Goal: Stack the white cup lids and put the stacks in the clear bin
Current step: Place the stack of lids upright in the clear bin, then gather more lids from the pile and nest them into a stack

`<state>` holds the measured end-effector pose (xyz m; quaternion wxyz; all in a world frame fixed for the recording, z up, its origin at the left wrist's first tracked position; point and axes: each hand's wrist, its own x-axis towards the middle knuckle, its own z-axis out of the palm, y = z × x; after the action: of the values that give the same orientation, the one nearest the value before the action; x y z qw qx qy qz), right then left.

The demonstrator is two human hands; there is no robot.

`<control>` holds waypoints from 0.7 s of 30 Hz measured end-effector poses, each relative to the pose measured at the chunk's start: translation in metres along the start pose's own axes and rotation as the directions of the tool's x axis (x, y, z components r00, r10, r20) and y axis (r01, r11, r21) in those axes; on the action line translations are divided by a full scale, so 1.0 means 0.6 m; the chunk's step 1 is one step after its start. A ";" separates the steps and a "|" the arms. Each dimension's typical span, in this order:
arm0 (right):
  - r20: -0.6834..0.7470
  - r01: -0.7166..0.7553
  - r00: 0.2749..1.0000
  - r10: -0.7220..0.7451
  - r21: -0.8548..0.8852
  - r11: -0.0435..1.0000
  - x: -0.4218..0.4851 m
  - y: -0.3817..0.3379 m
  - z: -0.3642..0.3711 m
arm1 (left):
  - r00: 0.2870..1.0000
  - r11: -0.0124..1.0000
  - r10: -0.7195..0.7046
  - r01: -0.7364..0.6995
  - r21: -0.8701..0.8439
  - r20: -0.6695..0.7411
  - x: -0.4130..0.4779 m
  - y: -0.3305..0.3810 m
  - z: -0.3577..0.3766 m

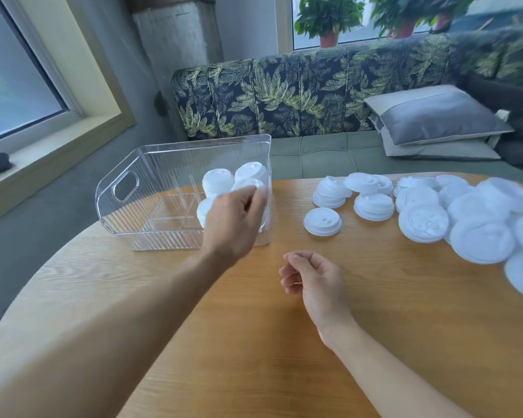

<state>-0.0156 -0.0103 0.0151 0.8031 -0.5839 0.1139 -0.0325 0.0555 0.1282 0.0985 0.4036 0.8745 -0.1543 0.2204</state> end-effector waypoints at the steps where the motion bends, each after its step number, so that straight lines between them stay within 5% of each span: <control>1: -0.018 0.009 1.000 -0.009 -0.013 1.000 -0.004 -0.003 -0.012 | 1.000 1.000 -0.005 0.006 -0.030 0.029 -0.023 0.013 0.017; 7: -0.166 0.091 0.979 -0.122 -0.182 0.979 -0.011 -0.021 -0.103 | 0.981 0.998 -0.053 0.061 -0.033 0.189 -0.129 0.061 0.119; 21: -0.159 0.245 0.909 -0.385 -0.544 0.803 0.055 -0.033 -0.202 | 0.978 0.978 -0.208 0.208 0.020 0.028 -0.074 0.020 0.254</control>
<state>-0.0086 -0.1356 -0.0063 0.5796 -0.7772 0.1239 -0.2116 0.0520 0.0071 -0.0044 0.4144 0.8925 -0.0662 0.1652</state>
